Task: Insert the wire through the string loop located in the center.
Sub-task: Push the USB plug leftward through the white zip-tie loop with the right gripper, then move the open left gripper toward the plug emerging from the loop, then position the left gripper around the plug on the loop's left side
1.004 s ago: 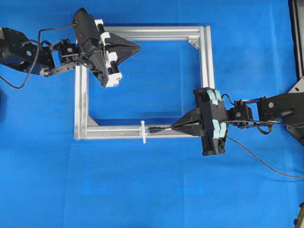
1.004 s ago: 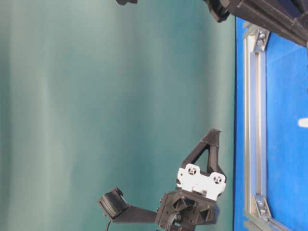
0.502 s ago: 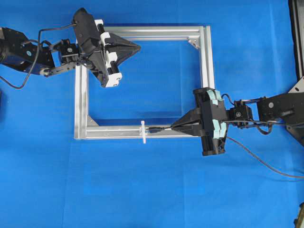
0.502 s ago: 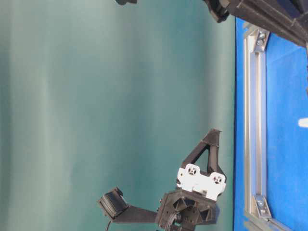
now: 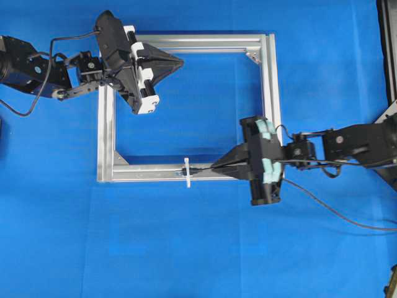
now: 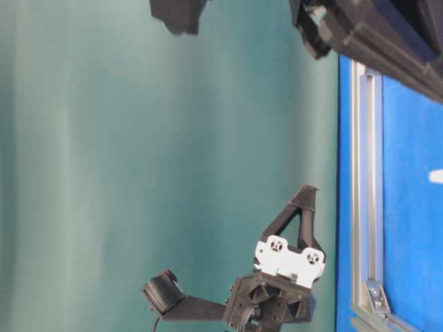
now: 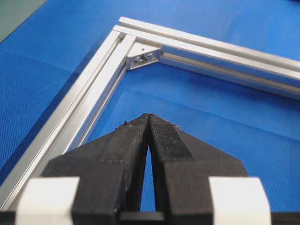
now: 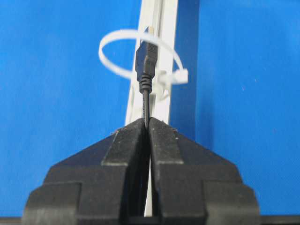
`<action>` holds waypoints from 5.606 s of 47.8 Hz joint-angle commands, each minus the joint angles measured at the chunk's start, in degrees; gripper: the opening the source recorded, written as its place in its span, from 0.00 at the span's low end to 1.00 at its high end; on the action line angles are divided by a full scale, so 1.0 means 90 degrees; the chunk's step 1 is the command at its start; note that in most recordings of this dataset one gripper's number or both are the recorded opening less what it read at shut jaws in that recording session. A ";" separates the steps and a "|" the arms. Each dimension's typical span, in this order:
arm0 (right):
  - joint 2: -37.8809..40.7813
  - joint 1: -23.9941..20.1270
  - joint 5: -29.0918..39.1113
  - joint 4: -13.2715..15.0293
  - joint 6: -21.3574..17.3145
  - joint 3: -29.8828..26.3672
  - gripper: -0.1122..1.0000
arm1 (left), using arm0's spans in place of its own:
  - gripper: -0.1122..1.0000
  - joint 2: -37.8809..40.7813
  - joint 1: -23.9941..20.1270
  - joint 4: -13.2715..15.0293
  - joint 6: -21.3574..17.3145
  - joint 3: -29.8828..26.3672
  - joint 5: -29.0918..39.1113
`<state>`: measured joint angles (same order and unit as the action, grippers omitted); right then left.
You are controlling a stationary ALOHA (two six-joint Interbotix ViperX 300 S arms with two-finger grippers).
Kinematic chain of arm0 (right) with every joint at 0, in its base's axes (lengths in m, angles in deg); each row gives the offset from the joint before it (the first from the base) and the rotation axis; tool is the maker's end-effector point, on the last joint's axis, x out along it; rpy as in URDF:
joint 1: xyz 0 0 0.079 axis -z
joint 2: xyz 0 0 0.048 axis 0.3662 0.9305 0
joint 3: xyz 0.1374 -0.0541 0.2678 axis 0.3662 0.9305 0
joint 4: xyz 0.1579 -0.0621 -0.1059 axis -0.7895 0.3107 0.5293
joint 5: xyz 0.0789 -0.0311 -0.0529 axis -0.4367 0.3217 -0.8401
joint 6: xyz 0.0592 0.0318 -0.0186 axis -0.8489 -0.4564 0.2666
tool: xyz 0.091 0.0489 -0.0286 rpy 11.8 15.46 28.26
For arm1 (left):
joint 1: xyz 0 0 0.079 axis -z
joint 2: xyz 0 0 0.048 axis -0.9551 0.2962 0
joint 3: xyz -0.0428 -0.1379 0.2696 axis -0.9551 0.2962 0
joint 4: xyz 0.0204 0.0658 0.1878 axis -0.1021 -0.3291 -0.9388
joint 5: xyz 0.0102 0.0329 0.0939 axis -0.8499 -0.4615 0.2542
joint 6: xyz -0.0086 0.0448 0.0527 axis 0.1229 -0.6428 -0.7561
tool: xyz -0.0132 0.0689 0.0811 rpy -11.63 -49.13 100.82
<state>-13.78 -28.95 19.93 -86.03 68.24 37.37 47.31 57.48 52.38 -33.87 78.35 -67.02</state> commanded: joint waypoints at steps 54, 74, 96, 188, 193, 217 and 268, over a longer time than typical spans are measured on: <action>0.0547 0.0020 -0.0020 -0.0020 0.0000 -0.0859 0.07 | 0.10 -0.0186 0.0225 -0.0020 0.0010 -0.0029 -0.0039; 0.0547 0.0020 -0.0020 -0.0020 0.0000 -0.0850 0.07 | 0.10 -0.0498 0.1260 -0.0020 0.0049 0.0381 -0.0039; 0.0547 0.0010 0.0020 -0.0020 0.0000 -0.0859 0.07 | 0.10 -0.0605 0.2725 -0.0010 0.0059 0.0479 -0.0039; 0.0547 0.0020 0.0020 -0.0010 0.0000 -0.0850 0.07 | 0.92 -0.0186 0.2568 0.0010 0.0488 0.0400 0.0557; 0.0547 0.0020 0.0020 -0.0010 0.0000 -0.0840 0.07 | 0.92 -0.0059 0.2539 0.0010 0.0488 0.0342 0.0596; 0.0547 0.0010 0.0020 -0.0010 0.0000 -0.0840 0.07 | 0.91 -0.0029 0.2539 0.0000 0.0498 0.0273 0.0850; 0.0537 0.0020 0.0020 0.0000 0.0000 -0.0840 0.07 | 0.91 -0.0020 0.2539 0.0010 0.0498 0.0234 0.0947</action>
<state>-8.16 -28.86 20.37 -86.03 68.24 30.60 47.83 80.42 52.38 -29.39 81.34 -58.23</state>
